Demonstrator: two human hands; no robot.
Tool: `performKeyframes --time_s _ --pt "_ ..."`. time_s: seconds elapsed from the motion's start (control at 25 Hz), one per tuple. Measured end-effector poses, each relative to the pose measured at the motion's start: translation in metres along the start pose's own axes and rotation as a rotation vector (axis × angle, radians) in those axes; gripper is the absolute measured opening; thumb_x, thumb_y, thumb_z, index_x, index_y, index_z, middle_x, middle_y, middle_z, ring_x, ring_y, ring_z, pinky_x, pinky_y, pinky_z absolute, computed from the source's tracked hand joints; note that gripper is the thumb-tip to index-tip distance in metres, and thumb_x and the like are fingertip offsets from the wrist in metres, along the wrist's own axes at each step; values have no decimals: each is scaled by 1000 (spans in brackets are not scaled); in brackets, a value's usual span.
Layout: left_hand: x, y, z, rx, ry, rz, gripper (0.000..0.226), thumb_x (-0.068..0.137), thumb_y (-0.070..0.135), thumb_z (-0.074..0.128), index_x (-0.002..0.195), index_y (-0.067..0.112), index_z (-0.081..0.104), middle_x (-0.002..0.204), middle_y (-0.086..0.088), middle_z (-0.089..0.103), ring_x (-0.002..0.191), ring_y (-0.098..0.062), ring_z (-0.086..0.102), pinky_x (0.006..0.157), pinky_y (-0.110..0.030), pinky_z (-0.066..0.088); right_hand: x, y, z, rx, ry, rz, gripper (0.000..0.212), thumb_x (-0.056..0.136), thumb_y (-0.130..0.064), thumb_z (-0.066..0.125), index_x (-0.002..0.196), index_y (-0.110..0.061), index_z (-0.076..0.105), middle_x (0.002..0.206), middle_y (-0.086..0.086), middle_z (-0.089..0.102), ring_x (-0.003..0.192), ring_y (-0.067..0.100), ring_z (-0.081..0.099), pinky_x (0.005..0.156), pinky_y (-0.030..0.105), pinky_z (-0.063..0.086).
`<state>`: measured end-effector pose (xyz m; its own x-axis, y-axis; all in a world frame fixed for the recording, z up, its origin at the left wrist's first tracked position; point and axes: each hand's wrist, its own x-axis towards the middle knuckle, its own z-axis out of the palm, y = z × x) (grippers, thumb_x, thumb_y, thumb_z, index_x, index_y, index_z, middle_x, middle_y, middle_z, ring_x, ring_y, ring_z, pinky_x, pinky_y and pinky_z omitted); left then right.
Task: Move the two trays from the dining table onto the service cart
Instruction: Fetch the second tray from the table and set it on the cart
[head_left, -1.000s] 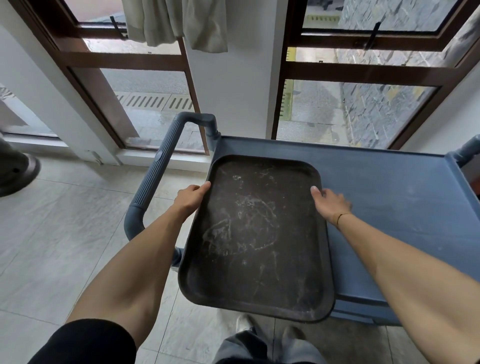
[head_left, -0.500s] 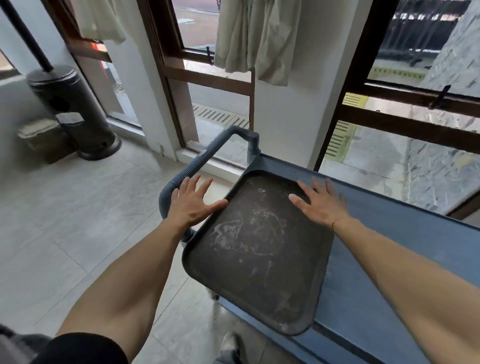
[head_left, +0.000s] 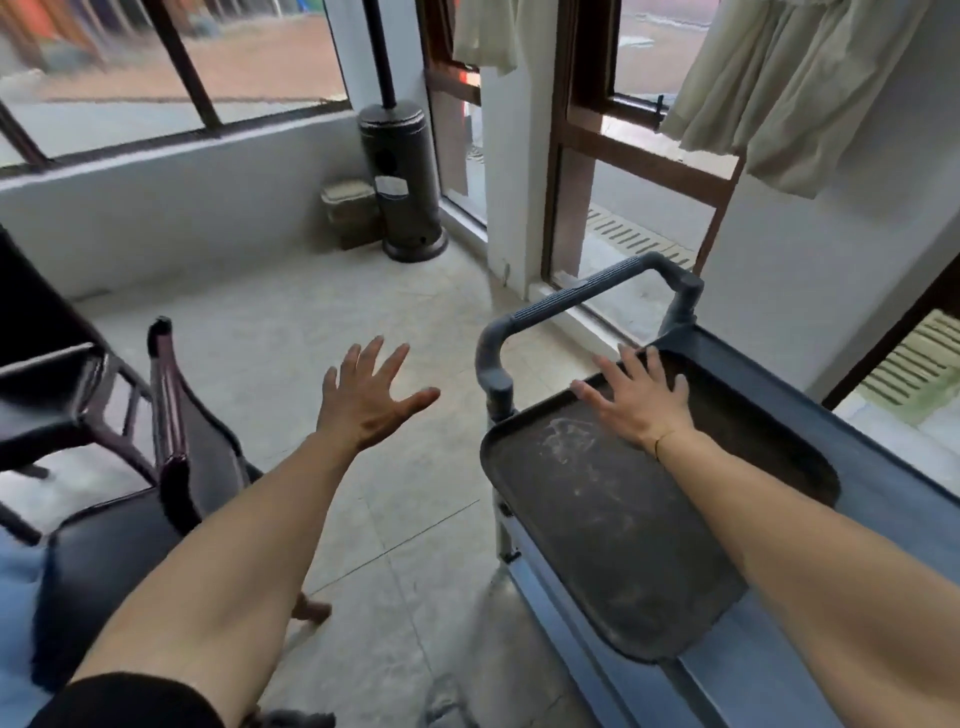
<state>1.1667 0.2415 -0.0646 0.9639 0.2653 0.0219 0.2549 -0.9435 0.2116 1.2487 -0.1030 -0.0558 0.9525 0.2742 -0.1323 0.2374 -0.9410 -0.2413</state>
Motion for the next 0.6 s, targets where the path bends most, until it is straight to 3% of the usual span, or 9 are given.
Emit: performKeyframes --time_s 0.32,0.6 --pt "-138 -148 -61 91 86 -404 97 76 91 25 157 38 16 168 0 5 153 -25 2 120 -55 8 12 -173 36 -59 -60 -380 79 85 -81 13 154 -42 11 166 -4 -2 150 28 -11 115 62 4" --pt "-328 -273 -100 53 244 -821 97 72 92 28 154 40 24 167 4 10 152 -21 4 119 -53 7 -66 -375 91 -45 -135 -778 82 81 -83 11 153 -44 14 166 -4 1 150 25 -10 115 62 3"
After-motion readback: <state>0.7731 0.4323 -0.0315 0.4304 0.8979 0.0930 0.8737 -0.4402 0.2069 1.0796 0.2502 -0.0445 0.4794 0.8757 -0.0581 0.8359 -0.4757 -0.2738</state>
